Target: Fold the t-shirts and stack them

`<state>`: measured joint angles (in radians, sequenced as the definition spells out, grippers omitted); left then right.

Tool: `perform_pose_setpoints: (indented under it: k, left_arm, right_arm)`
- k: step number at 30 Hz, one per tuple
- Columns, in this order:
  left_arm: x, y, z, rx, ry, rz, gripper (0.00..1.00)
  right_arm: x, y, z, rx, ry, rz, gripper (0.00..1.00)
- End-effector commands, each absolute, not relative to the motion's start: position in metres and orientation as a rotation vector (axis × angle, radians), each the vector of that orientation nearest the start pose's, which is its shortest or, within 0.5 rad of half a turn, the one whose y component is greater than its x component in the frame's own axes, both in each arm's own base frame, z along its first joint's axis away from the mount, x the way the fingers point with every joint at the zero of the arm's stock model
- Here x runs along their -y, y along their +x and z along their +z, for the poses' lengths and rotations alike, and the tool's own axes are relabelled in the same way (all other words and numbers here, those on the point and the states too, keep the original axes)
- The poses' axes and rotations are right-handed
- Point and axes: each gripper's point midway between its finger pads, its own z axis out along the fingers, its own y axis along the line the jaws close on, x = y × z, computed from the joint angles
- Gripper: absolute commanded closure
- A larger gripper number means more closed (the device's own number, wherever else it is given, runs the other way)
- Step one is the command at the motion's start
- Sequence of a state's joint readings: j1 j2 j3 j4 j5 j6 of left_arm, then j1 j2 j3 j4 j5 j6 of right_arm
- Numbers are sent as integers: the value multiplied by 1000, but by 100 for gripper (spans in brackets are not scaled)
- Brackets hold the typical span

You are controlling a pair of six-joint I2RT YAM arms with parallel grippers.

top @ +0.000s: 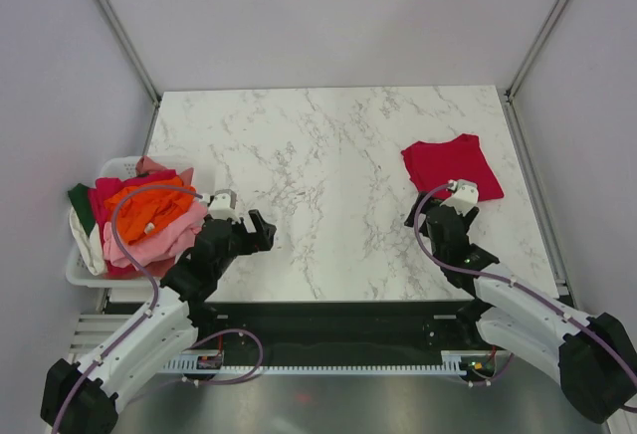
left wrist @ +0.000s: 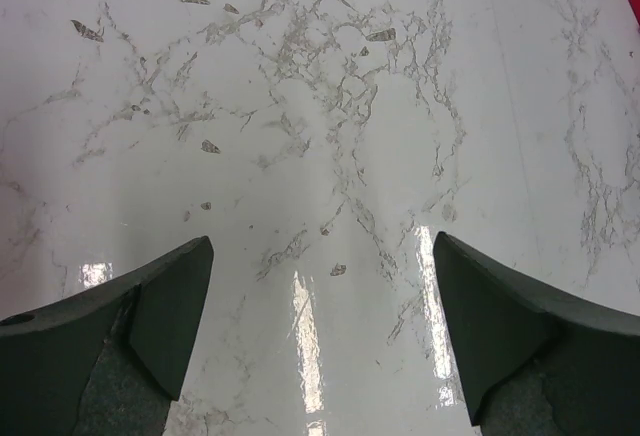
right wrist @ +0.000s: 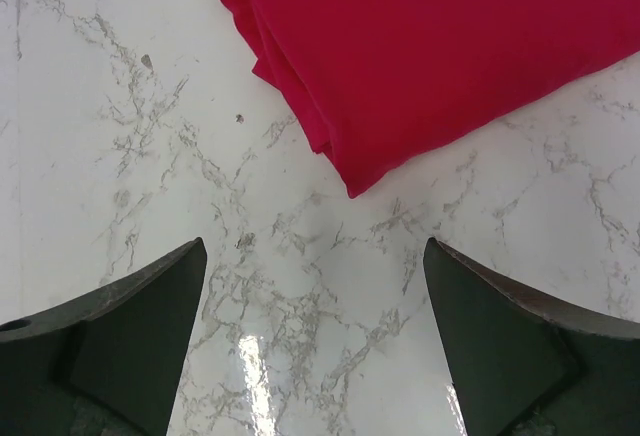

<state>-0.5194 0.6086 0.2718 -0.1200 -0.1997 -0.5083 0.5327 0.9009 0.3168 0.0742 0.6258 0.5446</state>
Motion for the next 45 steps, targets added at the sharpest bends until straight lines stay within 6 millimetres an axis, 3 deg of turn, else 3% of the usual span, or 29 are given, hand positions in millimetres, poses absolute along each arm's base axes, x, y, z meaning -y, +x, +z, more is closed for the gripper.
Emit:
perform_pose_setpoints:
  k: [1,6,12,13,15,16,17,18,20,22,24,25,26,27,33,38,45]
  left_arm:
    - [121,243,118,-1983,-132,-470,1]
    - [120,244,119,-1982,-133,-464,2]
    - [108,244,147,-1998,-256,-427,5]
    - [100,249,168,-1955,-308,-399,5]
    - [81,243,168,-1985,-427,-314,6]
    - [64,246,186,-1933,-508,-242,9]
    - [49,240,181,-1960,-557,-160,11]
    - [40,242,200,-1919,-618,-144,12]
    - [17,243,209,-1902,-713,-44,13]
    - [10,248,231,-1894,-724,-40,20]
    - [-6,259,231,-1936,-761,44,24]
    - [-5,267,243,-1942,-759,25,25]
    - [-16,275,238,-1973,-794,81,26]
    - [-25,280,247,-1971,-804,114,27]
    - [-50,300,232,-2037,-865,251,25]
    - [-64,307,193,-2117,-955,329,24]
    - [-72,307,139,-2236,-1064,308,43]
  right_arm:
    - [-68,289,116,-1870,403,72,2]
    - [-67,288,115,-1867,411,73,2]
    - [-70,289,114,-1878,400,79,2]
    - [-69,289,114,-1877,402,78,2]
    - [-69,289,115,-1876,402,79,2]
    - [-69,289,114,-1877,403,79,2]
    - [-69,288,114,-1877,403,79,2]
    - [-69,289,115,-1874,404,84,2]
    - [-71,288,115,-1875,398,88,2]
    - [-70,288,115,-1875,399,89,2]
    - [-71,288,115,-1878,397,91,2]
    - [-71,288,115,-1878,395,90,2]
    - [-71,288,115,-1879,393,93,2]
    - [-71,288,114,-1881,393,92,2]
    - [-70,287,114,-1877,394,90,2]
    - [-71,288,115,-1875,393,93,2]
    - [-71,287,116,-1873,395,98,2]
